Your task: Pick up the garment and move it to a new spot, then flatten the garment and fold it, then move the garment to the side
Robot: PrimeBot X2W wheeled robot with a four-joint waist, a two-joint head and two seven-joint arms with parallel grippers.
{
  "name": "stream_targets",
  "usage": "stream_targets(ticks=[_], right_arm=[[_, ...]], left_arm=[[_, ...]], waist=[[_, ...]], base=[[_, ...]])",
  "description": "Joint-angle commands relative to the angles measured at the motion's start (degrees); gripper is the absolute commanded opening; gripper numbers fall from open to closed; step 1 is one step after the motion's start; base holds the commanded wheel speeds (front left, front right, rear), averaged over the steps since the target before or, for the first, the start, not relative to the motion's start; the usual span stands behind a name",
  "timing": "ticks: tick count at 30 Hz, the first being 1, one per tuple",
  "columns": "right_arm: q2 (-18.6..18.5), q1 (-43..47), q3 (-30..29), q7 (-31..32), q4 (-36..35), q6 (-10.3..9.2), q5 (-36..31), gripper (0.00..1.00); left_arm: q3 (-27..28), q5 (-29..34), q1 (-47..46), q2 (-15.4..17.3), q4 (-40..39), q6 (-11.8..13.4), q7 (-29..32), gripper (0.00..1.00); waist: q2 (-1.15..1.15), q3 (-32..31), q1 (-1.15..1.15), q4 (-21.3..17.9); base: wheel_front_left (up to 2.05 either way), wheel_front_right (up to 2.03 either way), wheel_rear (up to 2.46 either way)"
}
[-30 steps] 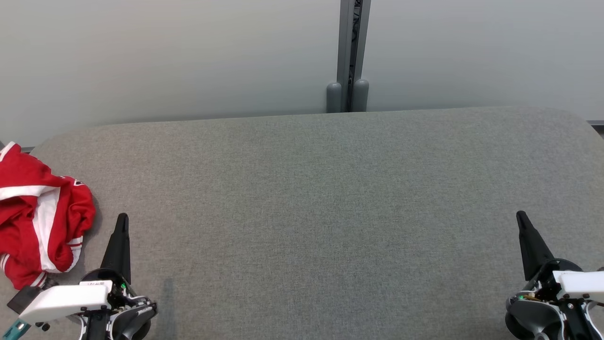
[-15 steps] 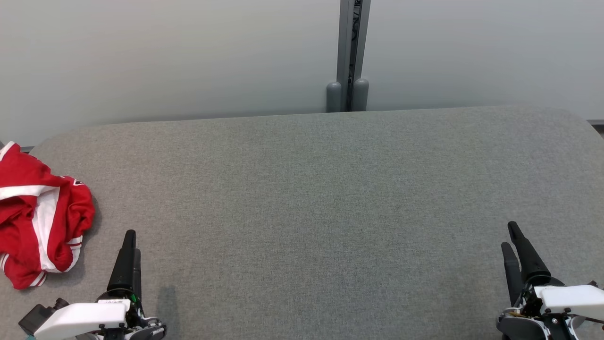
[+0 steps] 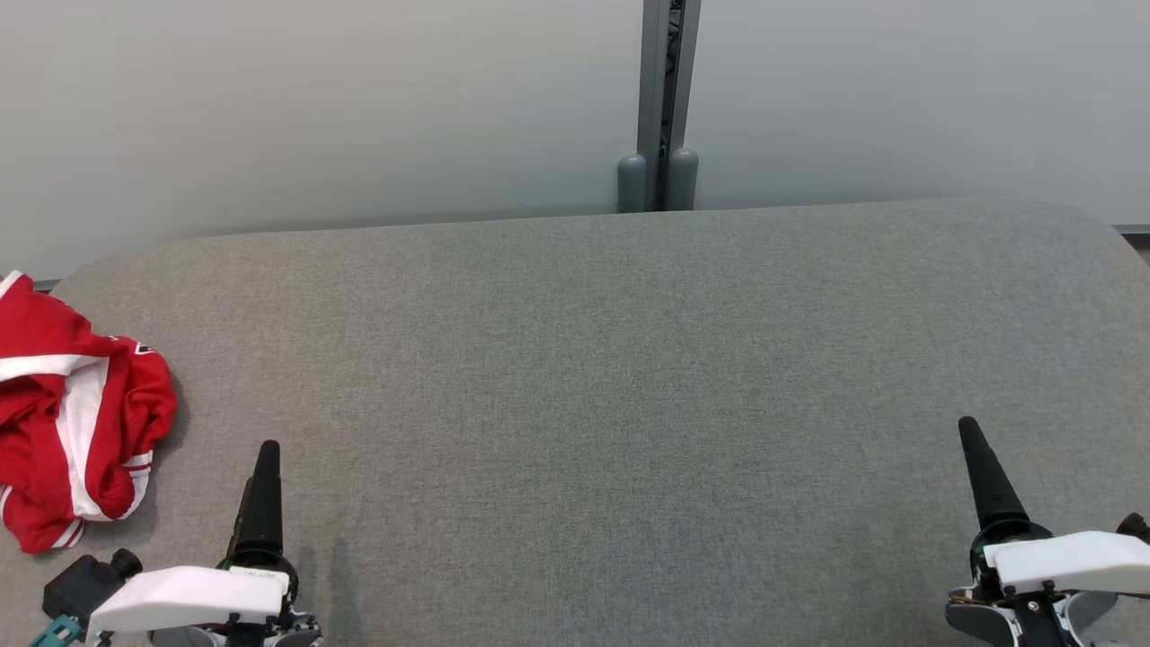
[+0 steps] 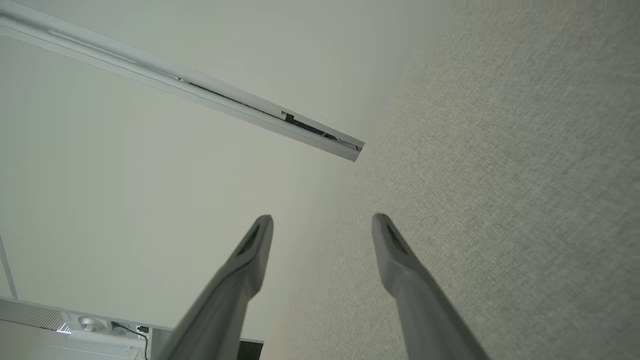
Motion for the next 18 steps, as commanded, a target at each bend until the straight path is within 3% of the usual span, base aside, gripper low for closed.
stream_targets(ticks=[1, 18], right_arm=[[-0.69, -1.54, 0.25, -0.94, -0.44, 0.07, -3.38, 1.00], [-1.03, -1.82, 2.53, -4.55, 0.34, 0.08, -21.74, 1.00]], left_arm=[[-0.32, 3.67, -1.56, 0.64, -0.68, 0.52, -0.73, 1.00], [-2.12, 22.23, -0.88, 1.01, -0.73, 5.02, -4.30, 1.00]], waist=[[0.00, 0.00, 0.00, -0.02], [0.00, 0.04, 0.00, -0.17]], base=[[0.00, 0.00, 0.00], [0.00, 0.00, 0.00]])
